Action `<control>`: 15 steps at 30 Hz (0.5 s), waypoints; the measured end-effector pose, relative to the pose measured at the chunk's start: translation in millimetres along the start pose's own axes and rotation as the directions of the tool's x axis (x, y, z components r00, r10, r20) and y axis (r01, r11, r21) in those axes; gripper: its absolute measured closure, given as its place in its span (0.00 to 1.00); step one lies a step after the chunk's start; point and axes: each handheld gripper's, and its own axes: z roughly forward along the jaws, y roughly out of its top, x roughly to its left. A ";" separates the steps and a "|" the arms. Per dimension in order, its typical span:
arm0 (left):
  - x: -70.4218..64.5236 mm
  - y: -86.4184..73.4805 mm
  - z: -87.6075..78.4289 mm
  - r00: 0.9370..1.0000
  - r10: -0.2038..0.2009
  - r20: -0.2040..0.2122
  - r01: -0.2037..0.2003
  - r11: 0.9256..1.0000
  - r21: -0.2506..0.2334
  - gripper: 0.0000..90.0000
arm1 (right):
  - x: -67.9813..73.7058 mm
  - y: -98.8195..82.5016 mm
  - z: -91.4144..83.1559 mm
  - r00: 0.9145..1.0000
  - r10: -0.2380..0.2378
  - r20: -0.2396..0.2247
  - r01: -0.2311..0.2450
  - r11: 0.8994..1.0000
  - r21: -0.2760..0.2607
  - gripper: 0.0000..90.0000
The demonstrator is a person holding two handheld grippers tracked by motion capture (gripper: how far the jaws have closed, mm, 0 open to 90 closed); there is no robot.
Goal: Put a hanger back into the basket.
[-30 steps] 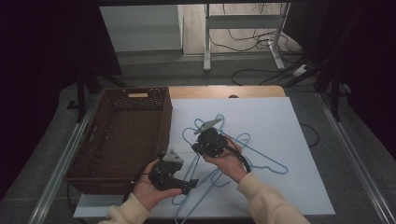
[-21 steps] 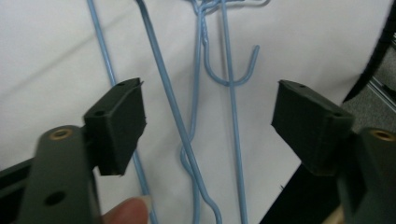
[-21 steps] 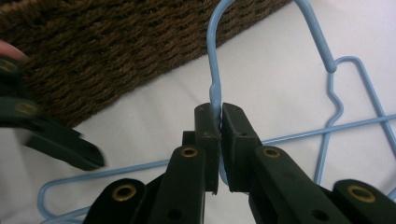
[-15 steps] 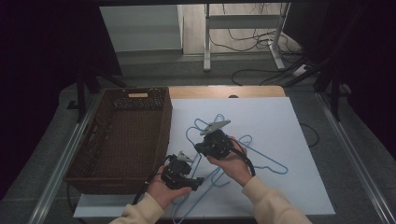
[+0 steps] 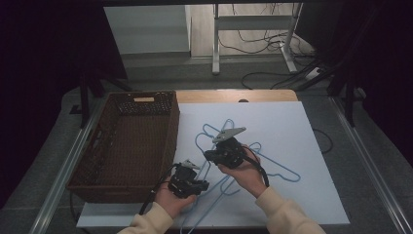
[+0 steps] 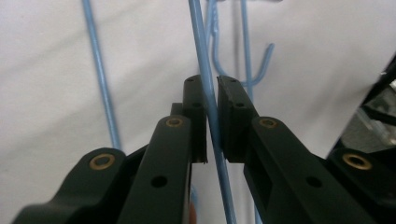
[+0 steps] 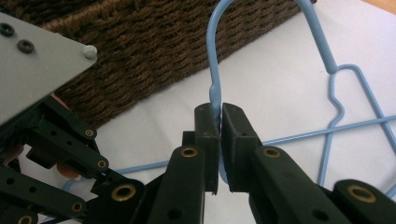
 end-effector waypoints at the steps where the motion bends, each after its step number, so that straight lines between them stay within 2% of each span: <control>1: 0.4 -0.5 -1.1 1.000 -0.003 0.003 0.003 1.000 -0.009 0.93 | -0.2 -0.2 -1.2 1.000 0.003 -0.001 -0.003 1.000 -0.005 0.95; 4: 2.0 -1.4 -3.9 1.000 -0.015 0.016 0.016 1.000 -0.027 0.95 | -1.0 -0.5 -5.0 1.000 0.006 -0.007 -0.006 1.000 -0.018 0.94; 6: 2.6 -2.1 -7.1 0.999 -0.028 0.037 0.030 0.998 -0.057 0.96 | -2.4 -0.6 -9.6 1.000 0.002 -0.019 -0.003 0.999 -0.039 0.93; 7: 1.0 -2.4 -11.5 0.999 -0.027 0.043 0.030 0.996 -0.086 0.96 | -2.9 -0.7 -15.0 1.000 0.007 -0.026 -0.008 0.998 -0.059 0.86; 10: -0.1 -2.8 -18.0 0.999 -0.019 0.051 0.024 0.993 -0.115 0.96 | -4.3 -1.8 -24.9 0.998 0.023 -0.051 -0.027 0.995 -0.093 0.72; 11: -0.1 -2.8 -18.0 0.999 -0.019 0.051 0.024 0.993 -0.115 0.96 | -4.3 -1.8 -24.9 0.998 0.023 -0.051 -0.027 0.995 -0.093 0.72; 12: -0.5 -3.2 -19.5 0.998 -0.023 0.057 0.030 0.992 -0.124 0.96 | -6.8 -3.8 -34.5 0.994 0.069 -0.080 -0.078 0.990 -0.117 0.63; 13: -0.7 -3.8 -23.1 0.996 -0.027 0.082 0.039 0.990 -0.137 0.96 | -8.6 -5.6 -40.8 0.992 0.094 -0.085 -0.105 0.985 -0.134 0.59; 15: -2.6 -3.3 -27.9 0.996 -0.015 0.086 0.028 0.989 -0.148 0.96 | -11.6 -10.5 -55.6 0.990 0.119 -0.076 -0.130 0.977 -0.169 0.53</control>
